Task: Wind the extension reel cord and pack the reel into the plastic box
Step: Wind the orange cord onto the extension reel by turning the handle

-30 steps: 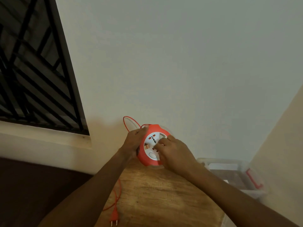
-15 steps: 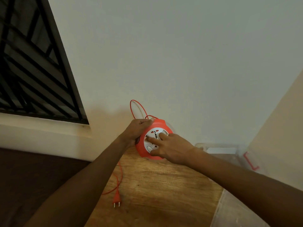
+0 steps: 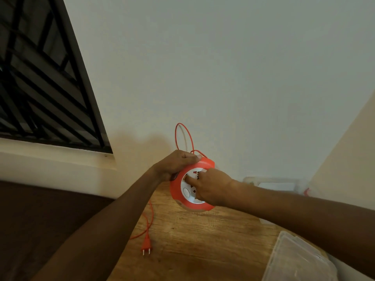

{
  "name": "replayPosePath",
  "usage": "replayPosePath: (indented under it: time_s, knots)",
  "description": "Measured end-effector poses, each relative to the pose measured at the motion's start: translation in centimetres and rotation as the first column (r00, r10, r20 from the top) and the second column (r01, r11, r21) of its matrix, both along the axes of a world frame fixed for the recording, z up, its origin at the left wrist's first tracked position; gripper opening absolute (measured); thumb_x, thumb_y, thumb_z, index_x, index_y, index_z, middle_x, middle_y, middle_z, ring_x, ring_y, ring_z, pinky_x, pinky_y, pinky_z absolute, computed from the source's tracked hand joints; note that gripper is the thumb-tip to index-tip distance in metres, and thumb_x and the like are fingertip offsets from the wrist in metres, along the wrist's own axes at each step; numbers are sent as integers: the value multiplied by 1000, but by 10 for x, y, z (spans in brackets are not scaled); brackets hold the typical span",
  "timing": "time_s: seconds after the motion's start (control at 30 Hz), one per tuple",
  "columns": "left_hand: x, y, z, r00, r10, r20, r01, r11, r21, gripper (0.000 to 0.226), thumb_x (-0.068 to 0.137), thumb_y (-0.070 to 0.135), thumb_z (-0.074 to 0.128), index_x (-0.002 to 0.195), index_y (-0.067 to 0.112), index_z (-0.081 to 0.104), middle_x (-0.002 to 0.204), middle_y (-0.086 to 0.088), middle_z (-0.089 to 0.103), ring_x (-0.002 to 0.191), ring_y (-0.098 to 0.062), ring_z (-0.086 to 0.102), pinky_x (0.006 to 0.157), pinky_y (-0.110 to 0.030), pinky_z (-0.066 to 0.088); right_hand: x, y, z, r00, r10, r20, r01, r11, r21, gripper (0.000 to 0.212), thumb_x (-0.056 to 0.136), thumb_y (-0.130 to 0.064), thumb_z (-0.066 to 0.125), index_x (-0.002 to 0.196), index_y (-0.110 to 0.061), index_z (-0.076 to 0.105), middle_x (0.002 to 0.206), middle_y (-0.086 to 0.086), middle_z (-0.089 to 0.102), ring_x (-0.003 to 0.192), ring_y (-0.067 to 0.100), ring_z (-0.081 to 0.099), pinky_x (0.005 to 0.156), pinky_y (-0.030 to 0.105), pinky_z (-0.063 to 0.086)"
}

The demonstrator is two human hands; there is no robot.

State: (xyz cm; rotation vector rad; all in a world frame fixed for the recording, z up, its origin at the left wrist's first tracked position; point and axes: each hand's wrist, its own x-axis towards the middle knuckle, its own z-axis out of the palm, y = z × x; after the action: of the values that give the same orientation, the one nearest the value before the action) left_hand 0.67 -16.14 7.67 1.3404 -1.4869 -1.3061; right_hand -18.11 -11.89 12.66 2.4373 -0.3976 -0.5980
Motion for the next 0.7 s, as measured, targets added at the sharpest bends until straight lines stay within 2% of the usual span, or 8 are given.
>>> replayPosePath:
  time_s: [0.07,0.2,0.27,0.5,0.57,0.63,0.7]
  knots:
    - [-1,0,0,999,-16,43,17,1000,-12,39,102,45,60,106,11,79,100,-12,81,85,-28,80,73,-31,64,1,4,-2,1000,-2,-17,2,1000,20,74,95,-26,61,154,-10,20,156,18,31,130,43,47,107,51,40]
    - [-5,-1,0,998,18,55,-17,1000,-26,36,102,45,59,104,16,80,95,-4,82,84,-25,80,71,-28,63,-1,7,3,999,-26,21,25,999,41,65,95,-26,62,151,-13,32,155,19,32,130,44,46,106,54,43]
    - [-5,-2,3,998,19,58,-18,1000,-16,36,102,46,59,105,16,80,95,-2,82,85,-24,81,71,-29,64,-2,6,3,1000,19,20,-20,999,26,66,93,-27,65,150,-14,35,155,19,32,129,44,48,104,54,45]
    - [-3,-3,1,996,5,86,-10,999,50,47,100,47,62,114,5,76,104,-14,81,91,-35,79,82,-42,66,-4,12,-16,1000,-23,6,23,999,-34,73,89,-29,71,151,-26,33,159,18,18,127,46,46,98,55,48]
    - [-2,-2,1,996,2,84,-8,998,66,48,99,48,62,113,5,76,106,-17,80,91,-36,78,84,-44,65,-7,9,-14,999,-15,45,15,1000,1,75,88,-31,72,151,-29,32,157,20,21,127,46,46,100,56,46]
    - [-1,0,4,1000,14,16,-15,997,77,50,94,51,67,109,5,78,103,-19,80,87,-34,78,81,-42,66,-8,4,-9,997,-11,70,11,1000,-4,75,88,-33,70,151,-33,30,153,23,27,125,44,48,100,55,46]
    - [-1,1,10,998,45,-35,-42,996,74,50,89,55,72,104,8,79,100,-17,81,84,-31,79,74,-38,66,-6,1,-4,983,-100,151,92,994,55,63,93,-34,63,150,-26,34,146,25,38,121,44,52,98,54,48]
